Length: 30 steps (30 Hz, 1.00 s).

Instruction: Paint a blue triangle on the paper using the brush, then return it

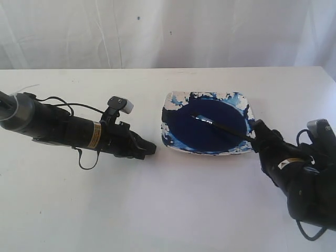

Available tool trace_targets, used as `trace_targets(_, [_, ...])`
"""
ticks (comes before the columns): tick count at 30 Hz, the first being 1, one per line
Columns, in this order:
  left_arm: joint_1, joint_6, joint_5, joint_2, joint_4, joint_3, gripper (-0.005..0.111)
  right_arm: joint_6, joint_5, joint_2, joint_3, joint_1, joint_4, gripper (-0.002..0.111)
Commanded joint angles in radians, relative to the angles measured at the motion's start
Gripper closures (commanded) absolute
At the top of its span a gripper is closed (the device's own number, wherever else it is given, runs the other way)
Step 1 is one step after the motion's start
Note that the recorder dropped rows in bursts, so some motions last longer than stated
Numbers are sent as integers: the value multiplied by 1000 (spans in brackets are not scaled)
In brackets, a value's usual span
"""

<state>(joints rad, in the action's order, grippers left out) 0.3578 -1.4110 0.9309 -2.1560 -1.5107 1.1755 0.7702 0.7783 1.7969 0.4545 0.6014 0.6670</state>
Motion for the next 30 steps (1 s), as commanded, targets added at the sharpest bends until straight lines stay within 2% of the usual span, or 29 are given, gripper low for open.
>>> trace_targets(1, [3,1,-43,2,-15,1,107,19,18,26,5,-4,97,51])
trace_targets(6, [3,1,-43,2,-15,1,107,10,91,40,9,-4,121,51])
trace_targets(14, [3,1,-43,2,-15,1,107,10,102,85,46,-4,165,52])
trace_targets(25, [3,1,-43,2,-15,1,107,10,105,129,66,-4,187,75])
trace_targets(30, [3,1,-43,2,-15,1,107,10,107,131,70,-4,194,76])
